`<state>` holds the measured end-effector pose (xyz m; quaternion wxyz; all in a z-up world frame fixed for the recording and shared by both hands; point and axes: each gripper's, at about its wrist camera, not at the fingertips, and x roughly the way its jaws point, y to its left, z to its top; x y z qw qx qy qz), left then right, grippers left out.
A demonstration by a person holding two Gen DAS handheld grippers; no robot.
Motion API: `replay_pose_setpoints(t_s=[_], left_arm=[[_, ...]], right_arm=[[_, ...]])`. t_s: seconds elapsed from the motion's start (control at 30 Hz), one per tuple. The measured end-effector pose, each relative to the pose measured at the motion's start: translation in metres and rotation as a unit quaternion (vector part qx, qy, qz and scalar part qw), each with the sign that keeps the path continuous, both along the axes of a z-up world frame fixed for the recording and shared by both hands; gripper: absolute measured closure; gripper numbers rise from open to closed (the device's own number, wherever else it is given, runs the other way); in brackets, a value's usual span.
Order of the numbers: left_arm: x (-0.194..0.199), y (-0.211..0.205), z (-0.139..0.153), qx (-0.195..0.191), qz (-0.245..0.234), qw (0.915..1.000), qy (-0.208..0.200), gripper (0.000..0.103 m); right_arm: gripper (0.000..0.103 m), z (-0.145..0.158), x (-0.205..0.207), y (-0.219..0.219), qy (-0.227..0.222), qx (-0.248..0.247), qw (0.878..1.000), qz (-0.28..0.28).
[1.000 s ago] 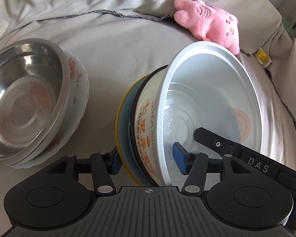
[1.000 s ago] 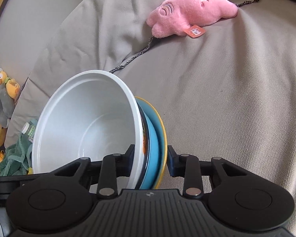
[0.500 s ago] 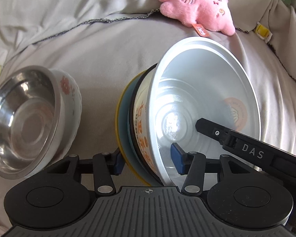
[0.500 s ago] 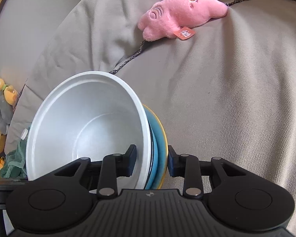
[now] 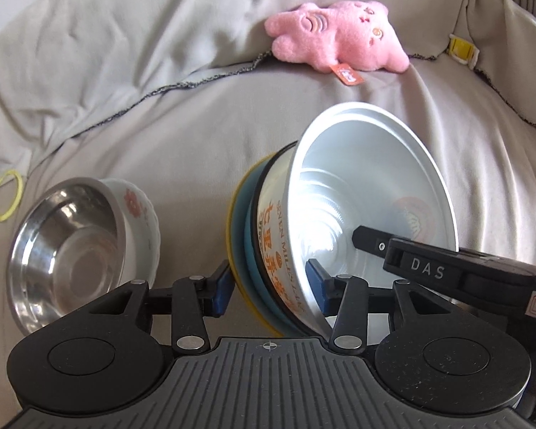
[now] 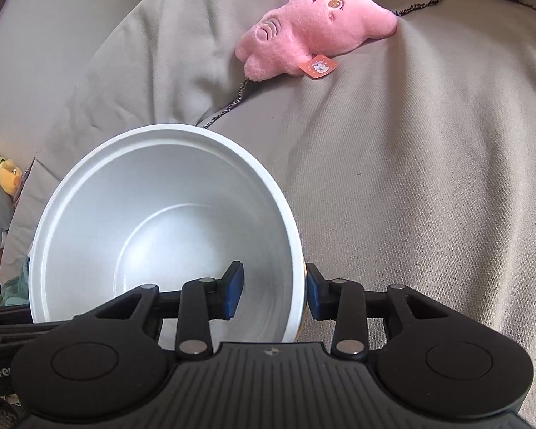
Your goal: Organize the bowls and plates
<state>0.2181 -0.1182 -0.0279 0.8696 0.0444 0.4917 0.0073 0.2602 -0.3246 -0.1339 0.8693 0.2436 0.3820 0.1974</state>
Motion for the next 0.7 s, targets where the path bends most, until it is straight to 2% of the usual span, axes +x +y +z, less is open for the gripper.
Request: replay_pose_setpoints(t_s=[0.2, 0.37, 0.7], left_arm=[[0.008, 0.01, -0.006, -0.009, 0.018, 0.9996, 0.019, 0.055], [0.014, 0.026, -0.006, -0.042, 0.035, 0.9977, 0.041, 0.055], [0.013, 0.032, 0.011, -0.045, 0.03, 0.9981, 0.031, 0.054]], right_arm=[[0.067, -0.001, -0.001, 0.004, -0.001, 0.002, 1.0, 0.013], [0.067, 0.0, 0.0, 0.006, -0.001, 0.007, 1.0, 0.022], [0.067, 0.0, 0.001, 0.009, 0.001, 0.011, 0.999, 0.033]])
